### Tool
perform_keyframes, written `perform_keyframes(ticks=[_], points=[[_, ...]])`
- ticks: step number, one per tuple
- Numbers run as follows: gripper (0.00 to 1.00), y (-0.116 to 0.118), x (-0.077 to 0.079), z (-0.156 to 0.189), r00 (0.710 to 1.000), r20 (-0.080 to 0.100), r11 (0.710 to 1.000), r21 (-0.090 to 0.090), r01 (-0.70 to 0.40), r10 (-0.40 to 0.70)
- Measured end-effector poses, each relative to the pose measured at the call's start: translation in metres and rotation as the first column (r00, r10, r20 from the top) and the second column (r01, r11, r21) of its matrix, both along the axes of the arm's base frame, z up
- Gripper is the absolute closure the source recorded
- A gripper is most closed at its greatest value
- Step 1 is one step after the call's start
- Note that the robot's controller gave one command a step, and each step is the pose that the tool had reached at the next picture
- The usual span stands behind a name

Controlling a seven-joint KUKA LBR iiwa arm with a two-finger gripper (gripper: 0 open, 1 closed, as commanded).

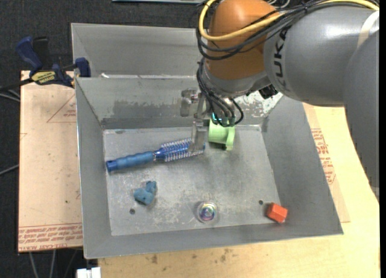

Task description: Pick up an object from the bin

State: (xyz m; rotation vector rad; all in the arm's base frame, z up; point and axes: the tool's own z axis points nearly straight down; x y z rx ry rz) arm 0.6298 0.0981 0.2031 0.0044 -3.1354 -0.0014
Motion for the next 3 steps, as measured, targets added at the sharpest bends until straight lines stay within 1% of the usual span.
perform_keyframes(ticks=[1, 2, 3], points=[[0.0, 0.031, -0.022, -0.137, 0.984, 0.001, 0.984, -0.001, 0.178, -0.178], [1.0, 0.03, -0.02, -0.134, 0.984, 0.005, 0.984, 0.0, 0.18, -0.18], [1.0, 0.024, -0.005, 0.067, 0.987, 0.016, 0.987, 0.003, 0.159, -0.159]])
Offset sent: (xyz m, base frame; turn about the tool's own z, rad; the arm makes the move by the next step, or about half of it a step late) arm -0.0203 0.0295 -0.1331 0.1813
